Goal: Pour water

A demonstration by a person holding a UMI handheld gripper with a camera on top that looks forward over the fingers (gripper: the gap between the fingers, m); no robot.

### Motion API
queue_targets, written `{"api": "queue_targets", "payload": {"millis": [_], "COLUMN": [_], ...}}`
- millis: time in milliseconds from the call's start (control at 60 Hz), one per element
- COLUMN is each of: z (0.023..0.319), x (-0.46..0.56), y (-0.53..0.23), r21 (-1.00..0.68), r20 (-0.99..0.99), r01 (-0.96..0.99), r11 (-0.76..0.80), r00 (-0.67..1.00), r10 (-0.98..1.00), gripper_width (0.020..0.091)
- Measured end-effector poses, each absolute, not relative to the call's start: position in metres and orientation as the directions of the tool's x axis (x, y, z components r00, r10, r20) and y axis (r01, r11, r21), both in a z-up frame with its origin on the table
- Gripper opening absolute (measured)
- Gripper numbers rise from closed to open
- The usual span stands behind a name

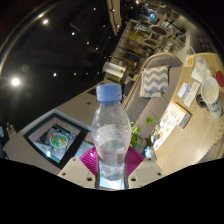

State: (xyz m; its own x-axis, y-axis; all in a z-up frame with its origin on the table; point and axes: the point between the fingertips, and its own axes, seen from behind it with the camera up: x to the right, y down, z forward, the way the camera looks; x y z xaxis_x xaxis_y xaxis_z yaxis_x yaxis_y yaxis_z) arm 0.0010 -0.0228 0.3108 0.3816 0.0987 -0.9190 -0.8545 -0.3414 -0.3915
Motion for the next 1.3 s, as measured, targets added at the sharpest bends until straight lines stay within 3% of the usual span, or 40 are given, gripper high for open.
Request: {"api": "queue_targets", "payload": {"millis": [150,317,467,700,867,1050,1200,1300], "z": [0.290,0.264,0.235,0.207,0.216,0.251,0.293,0.310], "x": [0.073,0.116,0.136,0.142,0.138,0.158,0.210,0.255], "y": [-0.006,0.001,0.006,0.010,0.005,0.005,0.010,0.008], "r21": [-0.043,0.281,0.456,0.504,0.374,-0.166,-0.604,-0.800], "r20": [-0.999,-0.959,-0.889,-0.864,-0.927,-0.976,-0.772,-0.562], "r01": [-0.949,-0.919,-0.855,-0.829,-0.878,-0.914,-0.733,-0.543], "r11": [-0.313,-0.278,-0.249,-0.243,-0.299,-0.370,-0.312,-0.256], "r00": [0.039,-0.282,-0.453,-0.485,-0.339,0.206,0.636,0.827], "r10": [0.017,-0.036,-0.074,-0.136,-0.161,-0.072,0.002,0.003], "gripper_width": [0.0316,0.0317,0.0318,0.0320,0.0316,0.0318,0.0319,0.0319]}}
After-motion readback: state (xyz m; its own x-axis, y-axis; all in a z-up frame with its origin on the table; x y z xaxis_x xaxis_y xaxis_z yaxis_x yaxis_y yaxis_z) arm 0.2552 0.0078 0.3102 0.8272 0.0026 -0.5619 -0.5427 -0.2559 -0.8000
